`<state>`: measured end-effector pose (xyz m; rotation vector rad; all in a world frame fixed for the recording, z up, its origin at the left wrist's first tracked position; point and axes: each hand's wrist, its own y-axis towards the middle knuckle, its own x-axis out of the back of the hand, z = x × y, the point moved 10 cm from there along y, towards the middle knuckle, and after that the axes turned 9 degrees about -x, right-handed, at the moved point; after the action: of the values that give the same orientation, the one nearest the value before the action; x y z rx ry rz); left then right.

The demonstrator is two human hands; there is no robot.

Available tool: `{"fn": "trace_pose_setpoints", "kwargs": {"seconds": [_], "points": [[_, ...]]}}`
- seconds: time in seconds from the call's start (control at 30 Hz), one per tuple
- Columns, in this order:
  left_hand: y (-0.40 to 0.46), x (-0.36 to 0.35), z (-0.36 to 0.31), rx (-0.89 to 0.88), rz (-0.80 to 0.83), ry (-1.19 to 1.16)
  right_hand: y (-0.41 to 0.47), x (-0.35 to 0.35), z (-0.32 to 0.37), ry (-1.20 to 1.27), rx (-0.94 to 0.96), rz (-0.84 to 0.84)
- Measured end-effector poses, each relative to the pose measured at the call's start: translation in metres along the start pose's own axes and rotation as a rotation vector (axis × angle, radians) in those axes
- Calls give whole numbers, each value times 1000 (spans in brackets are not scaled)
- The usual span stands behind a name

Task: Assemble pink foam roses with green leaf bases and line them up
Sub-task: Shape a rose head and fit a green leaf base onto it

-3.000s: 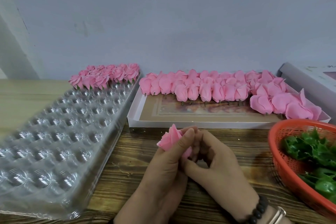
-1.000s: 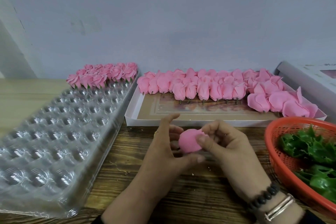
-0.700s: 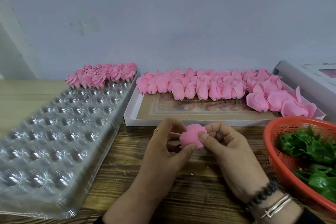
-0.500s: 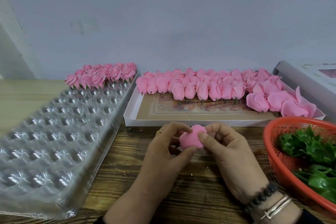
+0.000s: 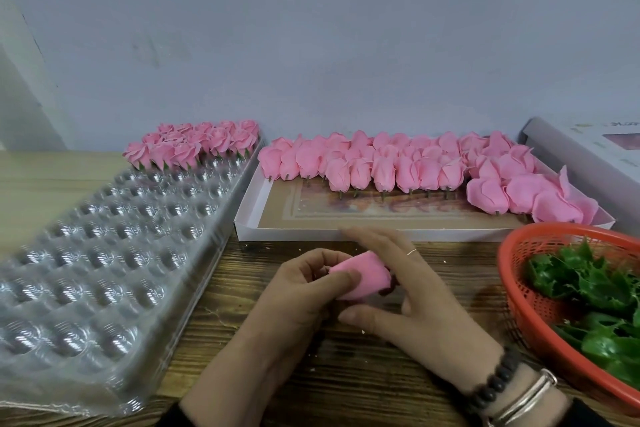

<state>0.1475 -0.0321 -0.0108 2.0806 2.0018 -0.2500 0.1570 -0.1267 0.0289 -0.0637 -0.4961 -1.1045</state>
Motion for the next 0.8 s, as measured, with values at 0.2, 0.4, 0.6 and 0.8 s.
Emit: {"fn": "trace_pose_setpoints", "kwargs": {"seconds": [0.2,0.4,0.6,0.8], "points": [[1,-3,-1,-21,32,-47,1,9,-6,163,-77,-47],[5,3,-3,-87,48,27,3,11,-17,422,-188,-79],[6,7,-5,-165,62,196,1,11,-21,540,-241,-62],[3,5,-11,-204,35,265,2,17,-25,589,-228,-161]]}}
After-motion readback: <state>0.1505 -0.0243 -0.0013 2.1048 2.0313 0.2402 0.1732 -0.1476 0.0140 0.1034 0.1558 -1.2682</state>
